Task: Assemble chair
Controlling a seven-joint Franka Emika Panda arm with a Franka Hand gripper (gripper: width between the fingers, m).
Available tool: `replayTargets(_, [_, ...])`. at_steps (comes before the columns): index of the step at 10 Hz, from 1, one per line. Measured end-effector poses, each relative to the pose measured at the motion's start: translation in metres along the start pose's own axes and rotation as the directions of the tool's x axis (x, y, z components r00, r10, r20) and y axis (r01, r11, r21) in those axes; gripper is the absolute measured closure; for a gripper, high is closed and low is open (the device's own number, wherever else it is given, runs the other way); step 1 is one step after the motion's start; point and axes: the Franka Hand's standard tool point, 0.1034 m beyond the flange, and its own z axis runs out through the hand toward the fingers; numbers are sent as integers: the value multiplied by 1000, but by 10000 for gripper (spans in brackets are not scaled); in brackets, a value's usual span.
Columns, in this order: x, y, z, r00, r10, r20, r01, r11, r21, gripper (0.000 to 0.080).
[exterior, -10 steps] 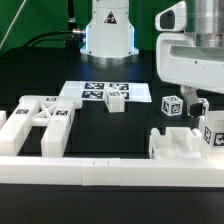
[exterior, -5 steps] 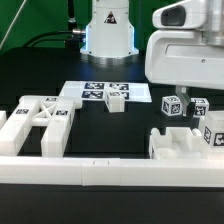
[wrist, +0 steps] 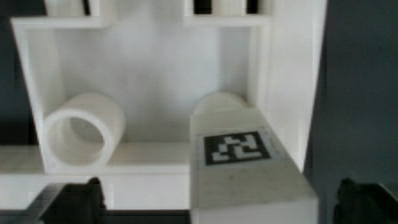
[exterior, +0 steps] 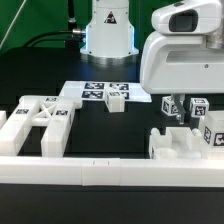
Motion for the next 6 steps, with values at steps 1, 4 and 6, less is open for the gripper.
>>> replayTargets(1, [0,-1,0,1000,15,0,-15,1000,1,301])
replayTargets(4, [0,0,1,1000,14,1,-14,1000,1,512])
replayTargets(6, [0,-1,1,997,72,-3,-72,997,5,512])
